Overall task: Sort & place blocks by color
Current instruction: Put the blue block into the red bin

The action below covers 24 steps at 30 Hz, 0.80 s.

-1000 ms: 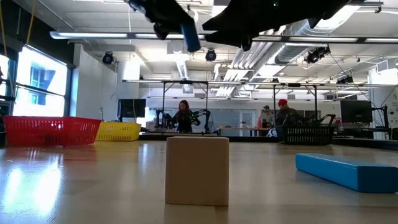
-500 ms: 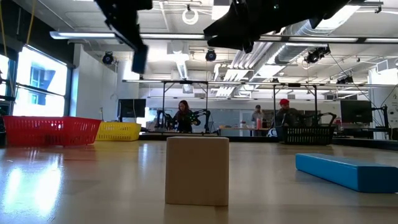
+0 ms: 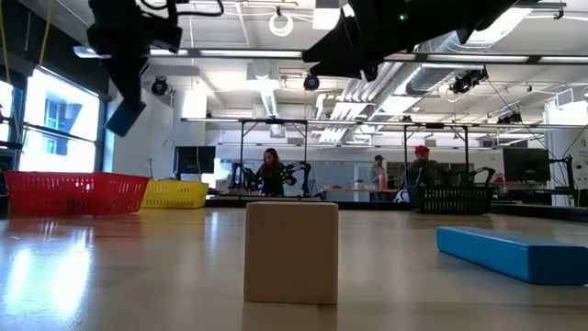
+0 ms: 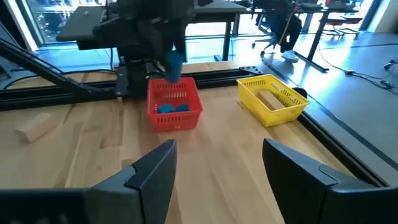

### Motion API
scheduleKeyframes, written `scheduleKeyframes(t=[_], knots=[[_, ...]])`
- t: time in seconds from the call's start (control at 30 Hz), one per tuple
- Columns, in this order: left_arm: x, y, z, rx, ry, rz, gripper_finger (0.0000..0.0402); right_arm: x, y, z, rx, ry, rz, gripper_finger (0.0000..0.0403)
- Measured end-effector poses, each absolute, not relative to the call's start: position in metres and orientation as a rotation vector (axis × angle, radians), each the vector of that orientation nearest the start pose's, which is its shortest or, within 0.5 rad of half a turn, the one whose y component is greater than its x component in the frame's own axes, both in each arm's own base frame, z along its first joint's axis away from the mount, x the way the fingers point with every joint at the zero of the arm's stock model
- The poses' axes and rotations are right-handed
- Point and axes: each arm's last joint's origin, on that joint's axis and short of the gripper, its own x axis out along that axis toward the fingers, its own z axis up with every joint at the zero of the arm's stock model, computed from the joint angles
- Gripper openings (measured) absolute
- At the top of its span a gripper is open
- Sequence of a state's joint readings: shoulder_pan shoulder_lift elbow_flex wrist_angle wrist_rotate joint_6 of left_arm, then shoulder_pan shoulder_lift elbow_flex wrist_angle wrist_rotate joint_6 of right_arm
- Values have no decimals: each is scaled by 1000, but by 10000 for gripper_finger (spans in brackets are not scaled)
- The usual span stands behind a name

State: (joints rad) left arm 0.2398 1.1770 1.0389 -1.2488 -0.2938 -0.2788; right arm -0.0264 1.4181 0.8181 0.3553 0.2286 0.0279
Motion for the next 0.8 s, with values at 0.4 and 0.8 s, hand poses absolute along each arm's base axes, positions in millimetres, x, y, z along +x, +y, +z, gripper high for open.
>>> scheduleKeyframes(t=[0.4, 0.8], knots=[[168, 50, 245, -217, 1465, 651, 110, 308, -30, 252, 55, 234, -311, 224], [162, 48, 220, -275, 1515, 605, 112, 307, -38, 252, 86, 235, -345, 224]])
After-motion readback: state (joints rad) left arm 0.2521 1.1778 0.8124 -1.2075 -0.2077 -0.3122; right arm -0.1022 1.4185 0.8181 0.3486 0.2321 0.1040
